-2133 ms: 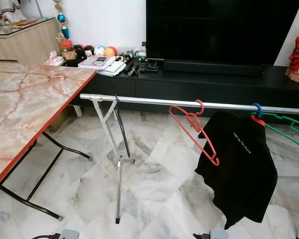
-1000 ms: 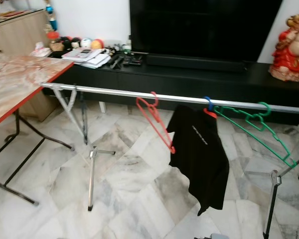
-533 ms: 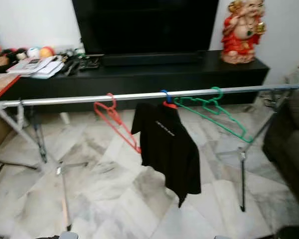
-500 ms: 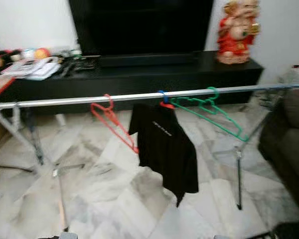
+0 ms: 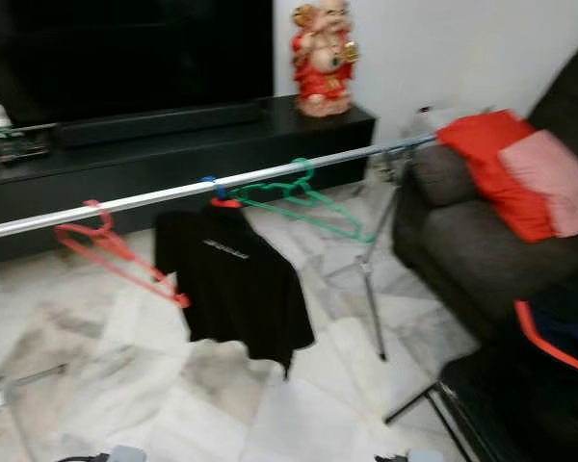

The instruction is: Hang hanger

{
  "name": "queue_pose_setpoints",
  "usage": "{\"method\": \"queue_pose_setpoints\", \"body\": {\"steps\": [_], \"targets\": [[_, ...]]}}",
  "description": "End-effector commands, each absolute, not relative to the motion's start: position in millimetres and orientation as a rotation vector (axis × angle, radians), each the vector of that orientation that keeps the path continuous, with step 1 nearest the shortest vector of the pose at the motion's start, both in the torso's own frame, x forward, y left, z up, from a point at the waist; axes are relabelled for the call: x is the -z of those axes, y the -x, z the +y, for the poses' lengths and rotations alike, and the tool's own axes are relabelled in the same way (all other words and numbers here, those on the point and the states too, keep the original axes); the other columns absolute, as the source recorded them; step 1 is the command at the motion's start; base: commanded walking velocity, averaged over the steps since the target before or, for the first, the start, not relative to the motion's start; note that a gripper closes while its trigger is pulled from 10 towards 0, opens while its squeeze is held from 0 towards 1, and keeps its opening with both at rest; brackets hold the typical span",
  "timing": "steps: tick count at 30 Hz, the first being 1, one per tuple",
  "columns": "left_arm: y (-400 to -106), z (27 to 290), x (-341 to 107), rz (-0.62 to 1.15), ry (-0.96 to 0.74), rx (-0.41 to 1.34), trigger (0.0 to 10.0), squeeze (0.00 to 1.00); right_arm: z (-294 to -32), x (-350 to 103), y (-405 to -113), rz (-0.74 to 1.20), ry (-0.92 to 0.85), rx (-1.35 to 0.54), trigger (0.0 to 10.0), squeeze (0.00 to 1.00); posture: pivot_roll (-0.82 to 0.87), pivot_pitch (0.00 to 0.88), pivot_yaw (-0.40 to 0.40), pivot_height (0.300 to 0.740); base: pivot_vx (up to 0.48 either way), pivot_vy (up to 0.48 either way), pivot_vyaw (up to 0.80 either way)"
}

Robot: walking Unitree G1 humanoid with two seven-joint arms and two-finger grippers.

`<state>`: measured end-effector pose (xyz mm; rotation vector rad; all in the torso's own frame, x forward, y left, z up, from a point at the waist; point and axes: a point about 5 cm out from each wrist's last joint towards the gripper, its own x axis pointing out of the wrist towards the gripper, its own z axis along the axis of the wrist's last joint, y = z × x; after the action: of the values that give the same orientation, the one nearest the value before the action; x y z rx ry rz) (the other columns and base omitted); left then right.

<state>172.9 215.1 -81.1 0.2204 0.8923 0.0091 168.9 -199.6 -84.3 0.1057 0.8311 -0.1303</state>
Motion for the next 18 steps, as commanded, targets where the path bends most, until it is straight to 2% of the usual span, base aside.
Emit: {"method": "queue_pose_setpoints", "body": {"steps": [1, 18], "targets": [[-170.9, 211.8, 83.0, 0.904, -0.215, -0.005, 10.0, 0.0, -204.6, 86.1, -163.1, 0.847, -0.101, 0.147, 10.0, 0.0, 0.1, 0.026, 0.014, 0.74, 0.0, 0.0, -0.79], [-170.9, 211.8, 83.0, 0.904, -0.215, -0.005, 10.0, 0.0, -204.6, 86.1, -163.1, 0.847, -0.101, 0.147, 10.0, 0.0, 0.1, 0.026, 0.014, 0.74, 0.0, 0.0, -0.79]]}}
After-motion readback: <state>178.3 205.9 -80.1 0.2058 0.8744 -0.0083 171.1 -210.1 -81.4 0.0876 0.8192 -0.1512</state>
